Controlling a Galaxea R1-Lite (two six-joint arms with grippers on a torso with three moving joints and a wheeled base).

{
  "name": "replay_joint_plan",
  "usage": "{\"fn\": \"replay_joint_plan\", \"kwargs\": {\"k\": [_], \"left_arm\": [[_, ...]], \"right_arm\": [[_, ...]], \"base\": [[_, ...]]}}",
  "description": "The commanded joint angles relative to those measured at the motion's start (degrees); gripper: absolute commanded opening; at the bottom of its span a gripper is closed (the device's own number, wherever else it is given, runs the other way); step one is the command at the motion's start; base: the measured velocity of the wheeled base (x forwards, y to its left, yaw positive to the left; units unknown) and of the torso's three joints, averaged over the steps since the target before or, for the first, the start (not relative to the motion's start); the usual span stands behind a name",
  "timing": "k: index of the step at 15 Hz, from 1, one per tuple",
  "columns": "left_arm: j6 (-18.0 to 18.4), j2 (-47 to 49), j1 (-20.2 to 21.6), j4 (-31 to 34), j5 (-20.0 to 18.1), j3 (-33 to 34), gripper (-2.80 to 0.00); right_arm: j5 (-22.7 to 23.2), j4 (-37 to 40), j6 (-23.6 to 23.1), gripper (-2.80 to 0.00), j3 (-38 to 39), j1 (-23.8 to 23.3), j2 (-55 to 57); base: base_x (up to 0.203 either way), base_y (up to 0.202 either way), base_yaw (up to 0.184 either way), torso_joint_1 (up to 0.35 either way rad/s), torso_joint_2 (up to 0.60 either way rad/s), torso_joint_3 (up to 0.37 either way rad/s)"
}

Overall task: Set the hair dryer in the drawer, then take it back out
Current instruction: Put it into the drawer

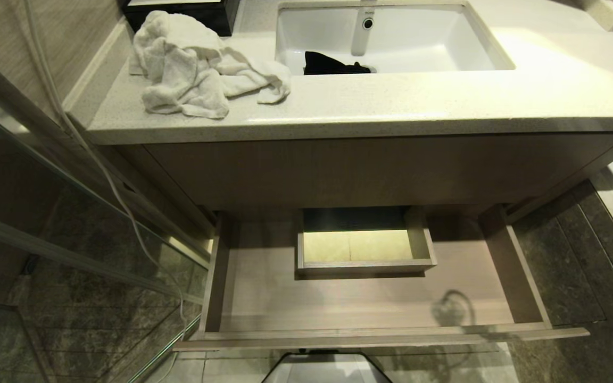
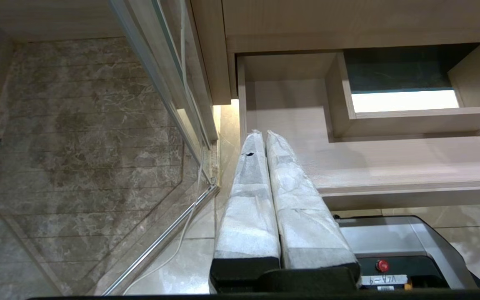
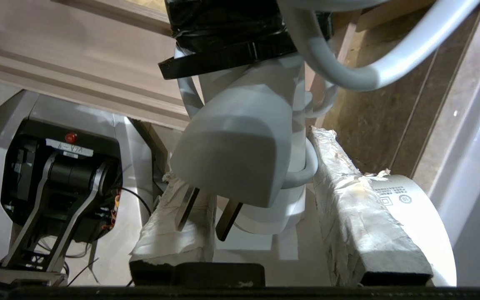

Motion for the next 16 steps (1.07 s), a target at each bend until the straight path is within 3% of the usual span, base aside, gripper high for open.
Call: {"fn": "replay_joint_plan", "kwargs": {"k": [1, 16], "left_arm": [[0.0, 0.0, 0.0, 0.0, 0.0, 0.1, -2.80], [0.0, 0.0, 0.0, 0.0, 0.0, 0.1, -2.80]], "right_arm": [[0.2, 0.2, -0.7, -2.80, 0.2, 0.1, -0.3], [0.2, 0.4, -2.1, -2.80, 3.4, 0.1, -2.3]], "base": [[0.000, 0.000, 0.000, -0.202, 0.37, 0.167], [0.000, 0.000, 0.000, -0.280, 0.50, 0.211]]}}
